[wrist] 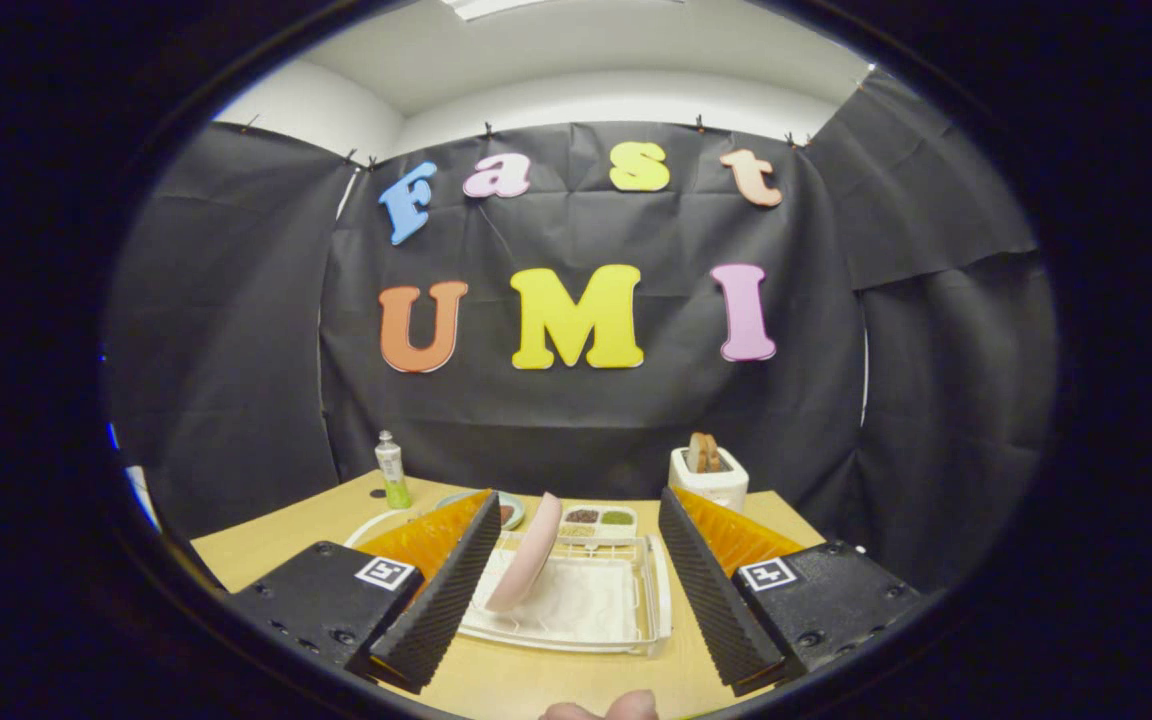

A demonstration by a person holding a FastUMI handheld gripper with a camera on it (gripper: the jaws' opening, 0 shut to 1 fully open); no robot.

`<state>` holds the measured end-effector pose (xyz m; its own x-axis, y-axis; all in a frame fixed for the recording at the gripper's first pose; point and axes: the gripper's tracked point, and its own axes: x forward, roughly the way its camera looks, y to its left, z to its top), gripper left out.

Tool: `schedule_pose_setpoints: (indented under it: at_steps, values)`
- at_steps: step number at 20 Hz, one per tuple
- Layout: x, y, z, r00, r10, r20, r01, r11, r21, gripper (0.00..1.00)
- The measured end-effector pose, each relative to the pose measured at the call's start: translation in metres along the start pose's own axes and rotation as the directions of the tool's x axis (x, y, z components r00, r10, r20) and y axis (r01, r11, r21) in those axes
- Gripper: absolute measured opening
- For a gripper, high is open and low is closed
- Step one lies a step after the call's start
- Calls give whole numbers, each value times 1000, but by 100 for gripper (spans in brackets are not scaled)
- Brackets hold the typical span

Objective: Take the plate from the dish rack, then take the spoon from the basket and place it into the plate.

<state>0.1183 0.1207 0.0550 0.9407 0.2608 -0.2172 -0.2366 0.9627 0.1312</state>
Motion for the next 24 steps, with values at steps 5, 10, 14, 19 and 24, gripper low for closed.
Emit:
schedule_pose_setpoints:
  at_steps: [5, 10, 14, 19, 24]
  values:
    - [42, 8, 10, 989, 19, -144, -25, 999, -36, 100]
    - [91, 21, -5, 939, 24, -342, -49, 997, -63, 100]
    - [122, 26, -33, 864, 22, -503, -45, 998, -34, 100]
    - [151, 31, -63, 792, 23, -610, -2, 999, 36, 100]
    - [161, 42, -96, 714, 46, -699, 52, 992, 118, 95]
